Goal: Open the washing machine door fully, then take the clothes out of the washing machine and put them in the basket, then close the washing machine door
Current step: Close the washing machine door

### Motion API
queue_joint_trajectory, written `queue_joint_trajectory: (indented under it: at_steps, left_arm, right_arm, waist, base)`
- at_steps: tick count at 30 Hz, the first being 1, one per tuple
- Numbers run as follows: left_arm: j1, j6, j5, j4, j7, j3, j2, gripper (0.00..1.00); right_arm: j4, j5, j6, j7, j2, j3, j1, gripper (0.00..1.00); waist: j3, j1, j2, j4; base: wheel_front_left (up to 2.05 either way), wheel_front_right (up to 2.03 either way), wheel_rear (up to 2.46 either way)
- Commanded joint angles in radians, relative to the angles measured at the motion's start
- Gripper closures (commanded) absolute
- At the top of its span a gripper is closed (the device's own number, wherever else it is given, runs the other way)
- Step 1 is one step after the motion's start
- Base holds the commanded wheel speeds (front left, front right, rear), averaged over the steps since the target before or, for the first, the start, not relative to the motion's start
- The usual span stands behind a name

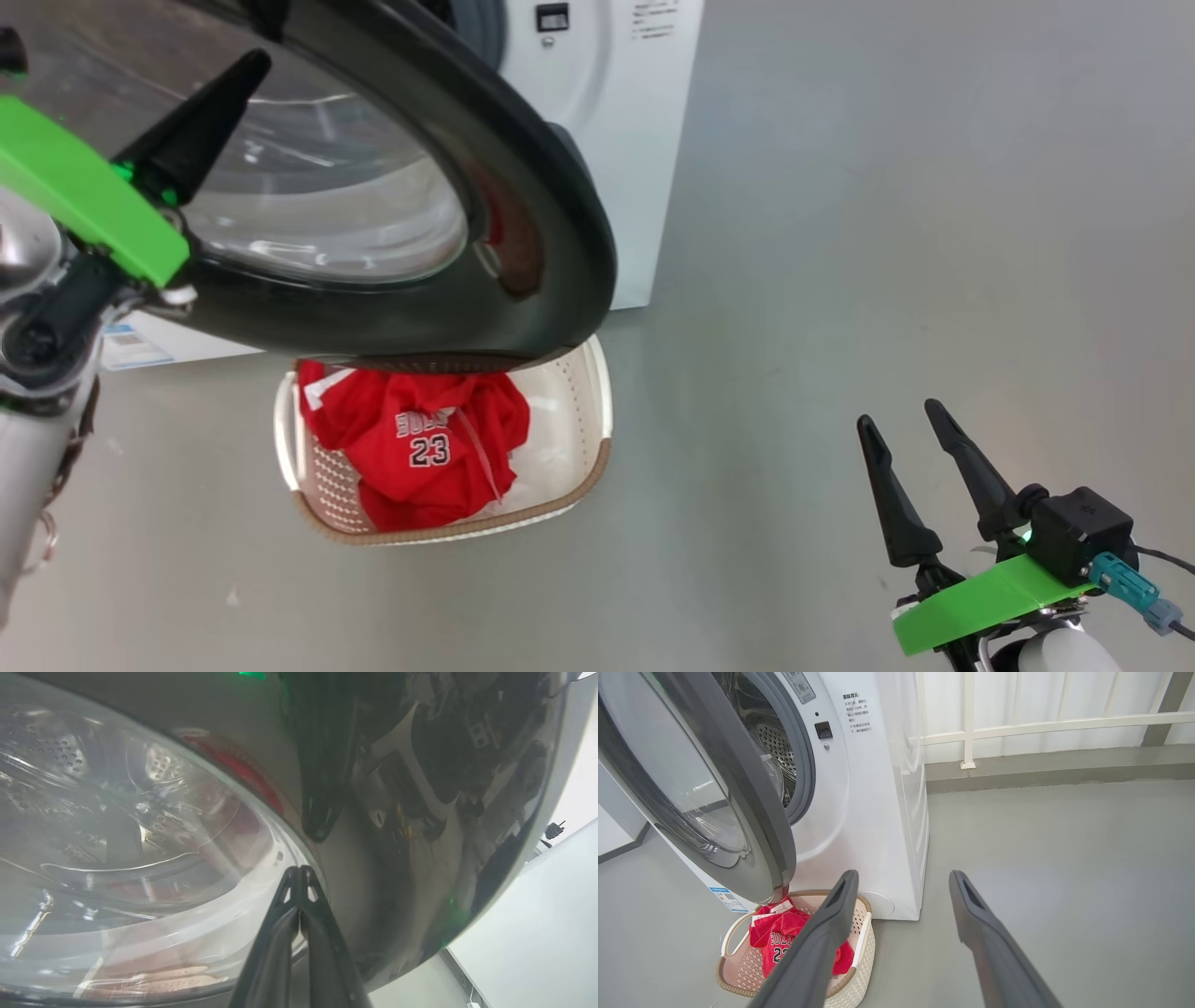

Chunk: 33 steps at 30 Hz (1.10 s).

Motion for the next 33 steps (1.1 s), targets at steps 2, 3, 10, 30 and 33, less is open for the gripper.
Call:
queue_joint_trajectory:
  at_steps: [2,3,10,30,33]
  left_arm:
    - [0.018,-0.007,-0.021,-0.034,-0.027,0.024,0.061,1.0]
    - [0.029,-0.007,-0.027,-0.039,-0.037,0.022,0.062,1.0]
    - [0.134,-0.007,-0.074,-0.083,-0.116,0.017,0.071,0.72]
    - [0.491,-0.007,-0.09,-0.128,-0.372,-0.011,0.09,0.0]
    - [0.538,-0.007,-0.112,-0.13,-0.412,-0.004,0.085,0.0]
  right_arm:
    - [-0.023,-0.012,0.005,-0.006,-0.02,0.019,-0.009,0.0]
    - [-0.023,-0.012,0.005,-0.006,-0.023,0.019,-0.007,0.0]
    - [-0.021,-0.012,0.005,-0.006,-0.039,0.022,0.009,0.0]
    - [-0.026,-0.012,0.005,-0.006,-0.062,0.016,0.066,0.0]
    - [-0.027,-0.012,0.005,-0.006,-0.064,0.013,0.069,0.0]
  waist:
    - [-0.019,0.0,-0.0001,0.031]
    - [-0.023,0.0,-0.0001,0.039]
    - [-0.055,0.0,-0.0001,0.091]
    - [-0.113,0.0,-0.0001,0.18]
    - [-0.112,0.0,-0.0001,0.182]
  base:
    - [0.0,0.0,0.0]
    - [0.0,0.0,0.0]
    - [0.0,0.0,0.0]
    - [0.0,0.0,0.0]
    - [0.0,0.0,0.0]
